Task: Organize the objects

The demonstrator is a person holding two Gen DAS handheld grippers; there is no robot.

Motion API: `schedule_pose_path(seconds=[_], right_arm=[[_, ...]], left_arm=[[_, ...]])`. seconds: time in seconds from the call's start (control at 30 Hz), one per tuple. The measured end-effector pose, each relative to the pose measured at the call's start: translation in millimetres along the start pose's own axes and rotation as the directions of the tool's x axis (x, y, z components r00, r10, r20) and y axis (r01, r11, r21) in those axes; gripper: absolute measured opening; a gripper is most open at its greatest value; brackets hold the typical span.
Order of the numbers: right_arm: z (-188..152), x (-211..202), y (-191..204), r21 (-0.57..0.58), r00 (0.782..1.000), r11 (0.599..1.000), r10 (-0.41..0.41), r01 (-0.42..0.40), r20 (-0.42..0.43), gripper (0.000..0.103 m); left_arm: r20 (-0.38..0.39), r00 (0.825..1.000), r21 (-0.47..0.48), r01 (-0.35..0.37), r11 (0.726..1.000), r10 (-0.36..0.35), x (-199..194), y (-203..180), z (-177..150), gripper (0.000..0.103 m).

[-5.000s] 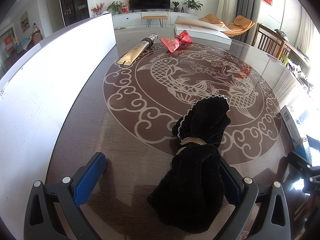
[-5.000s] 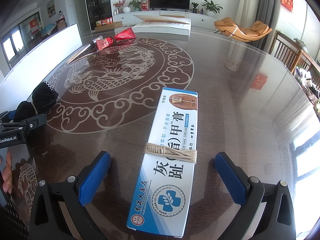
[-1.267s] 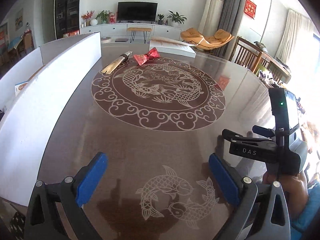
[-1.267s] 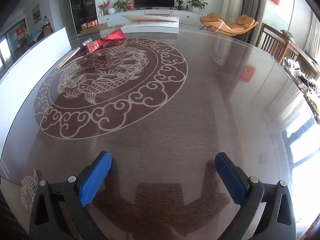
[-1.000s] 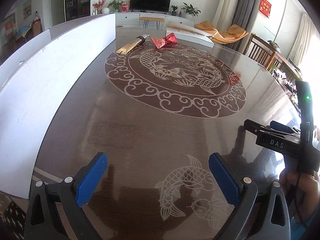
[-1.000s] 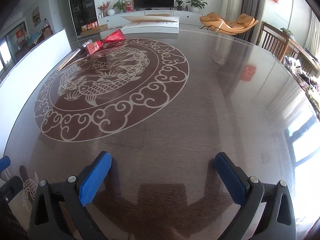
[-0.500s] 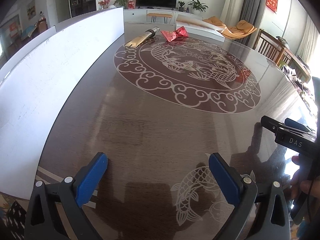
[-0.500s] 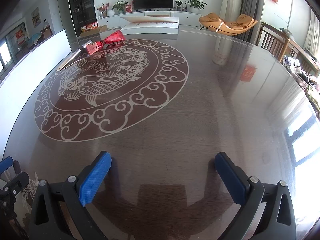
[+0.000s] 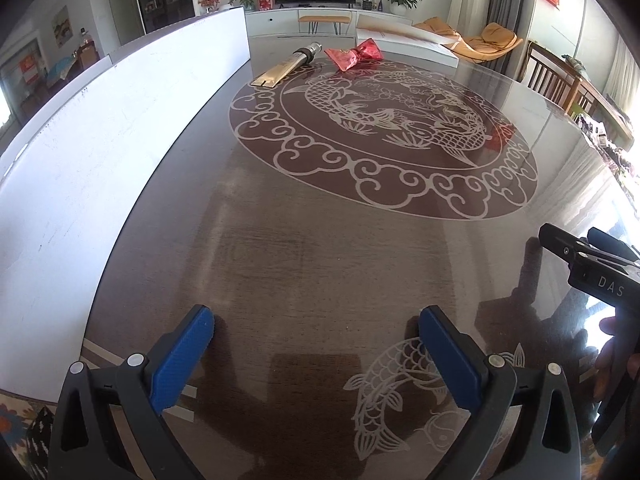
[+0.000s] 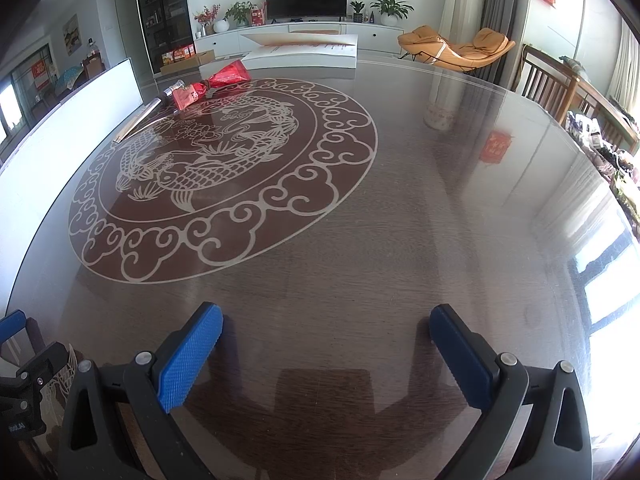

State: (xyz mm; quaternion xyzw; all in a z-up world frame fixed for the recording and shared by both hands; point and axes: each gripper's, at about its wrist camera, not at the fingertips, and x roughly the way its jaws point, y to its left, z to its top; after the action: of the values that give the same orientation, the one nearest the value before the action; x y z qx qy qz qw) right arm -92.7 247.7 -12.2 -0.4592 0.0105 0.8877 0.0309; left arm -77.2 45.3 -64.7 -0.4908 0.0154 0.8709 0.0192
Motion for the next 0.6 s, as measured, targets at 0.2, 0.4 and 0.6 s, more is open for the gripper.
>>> schedule_pose_path(seconds=[0.2,0.4,0.6], right_arm=[[0.1,-0.1,0.3,0.001,1.000,1.000,-0.002,0.002,0.000,0.103],[8.5,4.1,2.4,-0.035,0.999,0.999,0.028,-0.029,-0.025,0.103],[97.9,37.4,42.6,-0.123,0.988,0.981,0.153,-0.151,0.008,0.103]], left_arm=[[0.011,1.000,-0.026,-0.017,1.000,0.018,8.5,20.2,14.1,0.103],[0.030,0.998,-0.092,-0.055,0.994,0.058,21.3,55.5,32.5,0.103],[0.064,0.997,-0.080,-0.048,0.996,0.053,20.5,56.7,29.8,0.103]])
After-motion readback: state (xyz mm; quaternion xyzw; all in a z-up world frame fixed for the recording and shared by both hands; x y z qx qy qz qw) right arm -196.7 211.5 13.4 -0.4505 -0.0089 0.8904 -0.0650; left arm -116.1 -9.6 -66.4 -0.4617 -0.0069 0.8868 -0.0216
